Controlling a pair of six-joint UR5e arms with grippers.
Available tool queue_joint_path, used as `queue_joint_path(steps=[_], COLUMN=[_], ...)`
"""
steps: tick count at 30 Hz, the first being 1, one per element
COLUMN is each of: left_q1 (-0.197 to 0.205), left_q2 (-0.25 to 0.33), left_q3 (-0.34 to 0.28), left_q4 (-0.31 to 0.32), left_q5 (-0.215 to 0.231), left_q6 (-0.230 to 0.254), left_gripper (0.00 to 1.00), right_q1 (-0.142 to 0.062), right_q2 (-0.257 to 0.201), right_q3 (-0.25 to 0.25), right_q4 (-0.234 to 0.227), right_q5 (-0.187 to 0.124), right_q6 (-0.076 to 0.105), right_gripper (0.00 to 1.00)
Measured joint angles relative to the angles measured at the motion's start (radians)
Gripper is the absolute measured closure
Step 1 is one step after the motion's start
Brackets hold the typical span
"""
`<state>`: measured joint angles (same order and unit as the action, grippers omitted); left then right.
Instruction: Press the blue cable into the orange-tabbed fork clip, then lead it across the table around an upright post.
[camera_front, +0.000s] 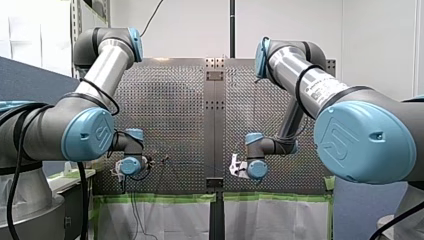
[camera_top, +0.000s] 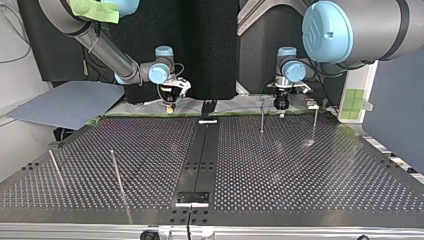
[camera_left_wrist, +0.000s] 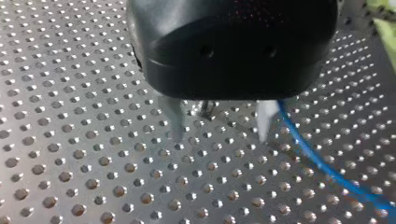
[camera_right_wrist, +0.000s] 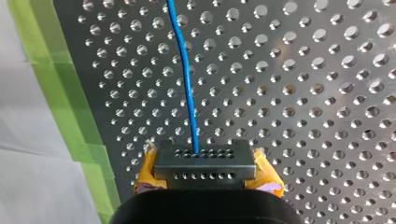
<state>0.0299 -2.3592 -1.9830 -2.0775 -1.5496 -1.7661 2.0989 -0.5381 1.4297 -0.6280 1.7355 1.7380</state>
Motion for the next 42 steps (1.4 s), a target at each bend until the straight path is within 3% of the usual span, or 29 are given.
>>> queue_joint_path(steps=[8,13,18,26,33,42], left_q1=[-0.004,-0.007,-0.006,-0.006,-0.027,-0.04], left_q2=[0.0,0.001,0.007,0.071,0.137,0.148], left_q3=[0.0,0.0,-0.014,-0.082,-0.156,-0.242], left_q4=[-0.06,-0.093,-0.115,-0.072,-0.054,-0.031], left_q5=[-0.003,0.017,0.045,0.061,0.09,0.142], left_q6=[0.001,0.005,0.008,-0.019,0.008,0.052], left_gripper=[0.0,0.0,0.0,0.0,0.0,0.0], right_q1=[0.01,0.016,0.021,0.023,0.021,0.021], right_q2=[0.0,0.001,0.001,0.002,0.002,0.002], right_q3=[-0.025,-0.026,-0.026,-0.026,-0.025,-0.026], right_q4=[0.006,0.021,0.032,0.033,0.038,0.042], right_q5=[0.001,-0.001,0.004,0.003,0.002,0.003], right_q6=[-0.008,-0.025,-0.027,-0.025,-0.023,-0.021], right_gripper=[1.0,1.0,1.0,1.0,1.0,1.0])
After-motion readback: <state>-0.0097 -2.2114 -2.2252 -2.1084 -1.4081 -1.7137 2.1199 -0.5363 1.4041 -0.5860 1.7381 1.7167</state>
